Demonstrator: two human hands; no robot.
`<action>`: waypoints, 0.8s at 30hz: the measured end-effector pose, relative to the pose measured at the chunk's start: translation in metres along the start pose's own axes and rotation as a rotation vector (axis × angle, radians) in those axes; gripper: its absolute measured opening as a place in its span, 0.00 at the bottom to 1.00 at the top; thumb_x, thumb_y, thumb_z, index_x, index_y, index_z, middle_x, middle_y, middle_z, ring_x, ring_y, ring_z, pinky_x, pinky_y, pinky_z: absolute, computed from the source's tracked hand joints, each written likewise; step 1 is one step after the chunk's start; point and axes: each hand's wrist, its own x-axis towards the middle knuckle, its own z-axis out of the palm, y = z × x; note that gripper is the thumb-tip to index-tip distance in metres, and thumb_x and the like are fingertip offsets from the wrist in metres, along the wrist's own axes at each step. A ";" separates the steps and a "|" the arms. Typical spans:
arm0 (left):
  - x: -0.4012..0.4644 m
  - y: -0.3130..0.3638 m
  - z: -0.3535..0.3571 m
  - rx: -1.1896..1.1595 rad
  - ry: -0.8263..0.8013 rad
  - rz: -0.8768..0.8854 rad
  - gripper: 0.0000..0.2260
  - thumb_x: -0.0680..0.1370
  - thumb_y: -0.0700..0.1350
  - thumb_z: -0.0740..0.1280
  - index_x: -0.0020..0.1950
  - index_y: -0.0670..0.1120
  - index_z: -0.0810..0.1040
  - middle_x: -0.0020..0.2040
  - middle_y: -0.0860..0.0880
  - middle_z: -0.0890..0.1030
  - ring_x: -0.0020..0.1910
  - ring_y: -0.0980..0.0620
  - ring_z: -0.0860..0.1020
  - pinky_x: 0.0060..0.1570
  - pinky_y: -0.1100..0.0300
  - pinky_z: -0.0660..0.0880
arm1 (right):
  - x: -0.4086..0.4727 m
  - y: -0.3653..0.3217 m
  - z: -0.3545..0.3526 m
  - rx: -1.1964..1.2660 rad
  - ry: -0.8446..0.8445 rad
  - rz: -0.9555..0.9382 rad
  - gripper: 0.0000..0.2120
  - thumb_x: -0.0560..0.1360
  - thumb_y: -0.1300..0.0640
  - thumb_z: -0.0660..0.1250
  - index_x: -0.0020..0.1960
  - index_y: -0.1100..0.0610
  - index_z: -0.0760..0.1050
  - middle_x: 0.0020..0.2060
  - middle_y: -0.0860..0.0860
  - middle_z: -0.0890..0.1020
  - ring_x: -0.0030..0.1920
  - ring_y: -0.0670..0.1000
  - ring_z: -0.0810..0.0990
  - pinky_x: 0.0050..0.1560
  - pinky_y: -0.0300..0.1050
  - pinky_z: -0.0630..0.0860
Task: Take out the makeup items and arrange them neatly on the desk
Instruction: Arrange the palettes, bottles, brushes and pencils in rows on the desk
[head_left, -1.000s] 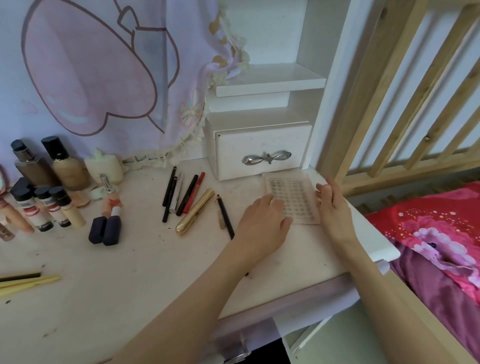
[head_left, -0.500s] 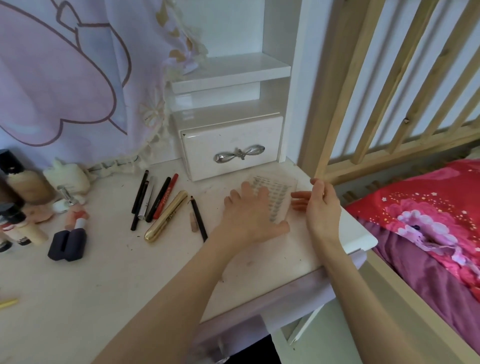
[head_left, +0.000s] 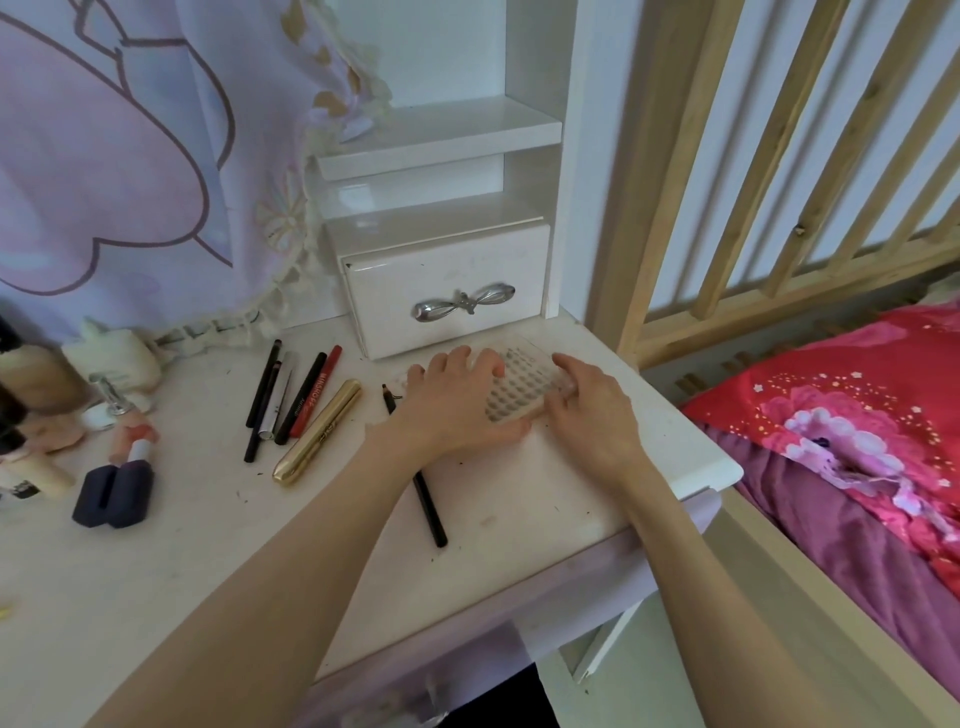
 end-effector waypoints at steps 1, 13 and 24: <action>0.001 -0.001 -0.002 -0.002 -0.010 -0.002 0.29 0.67 0.66 0.64 0.63 0.55 0.64 0.66 0.49 0.66 0.66 0.46 0.64 0.64 0.47 0.58 | -0.002 0.002 -0.002 0.005 -0.038 -0.024 0.23 0.77 0.57 0.61 0.72 0.54 0.63 0.68 0.53 0.70 0.67 0.54 0.67 0.65 0.45 0.59; -0.001 -0.019 -0.025 -0.255 -0.149 0.070 0.30 0.64 0.63 0.65 0.66 0.59 0.68 0.64 0.55 0.70 0.62 0.54 0.69 0.60 0.58 0.68 | -0.007 0.004 -0.015 0.331 -0.065 0.067 0.33 0.70 0.50 0.73 0.71 0.51 0.65 0.66 0.46 0.73 0.66 0.45 0.70 0.62 0.34 0.62; 0.013 -0.024 -0.062 -0.219 -0.285 0.145 0.23 0.74 0.62 0.61 0.68 0.59 0.67 0.70 0.54 0.68 0.67 0.55 0.67 0.66 0.57 0.63 | -0.008 0.003 -0.009 0.140 -0.039 0.030 0.27 0.71 0.53 0.71 0.68 0.53 0.70 0.65 0.47 0.75 0.67 0.48 0.70 0.58 0.34 0.61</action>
